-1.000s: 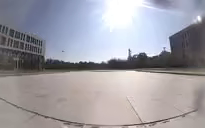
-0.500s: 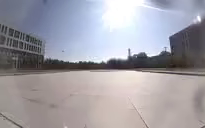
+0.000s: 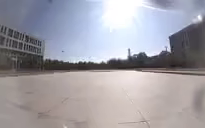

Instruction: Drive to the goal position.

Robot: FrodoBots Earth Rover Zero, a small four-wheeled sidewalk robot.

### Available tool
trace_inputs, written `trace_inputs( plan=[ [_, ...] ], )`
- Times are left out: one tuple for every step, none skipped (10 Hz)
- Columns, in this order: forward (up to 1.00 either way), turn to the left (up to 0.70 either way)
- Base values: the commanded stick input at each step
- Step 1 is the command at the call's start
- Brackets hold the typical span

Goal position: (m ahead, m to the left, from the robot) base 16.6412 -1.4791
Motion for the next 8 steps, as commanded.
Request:
trace_inputs(
  plan=[
    [0.70,0.00],
    [0.70,0.00],
    [0.70,0.00],
    [0.70,0.00],
    [0.70,0.00],
    [0.70,0.00],
    [0.70,0.00],
    [0.70,0.00]
  ],
)
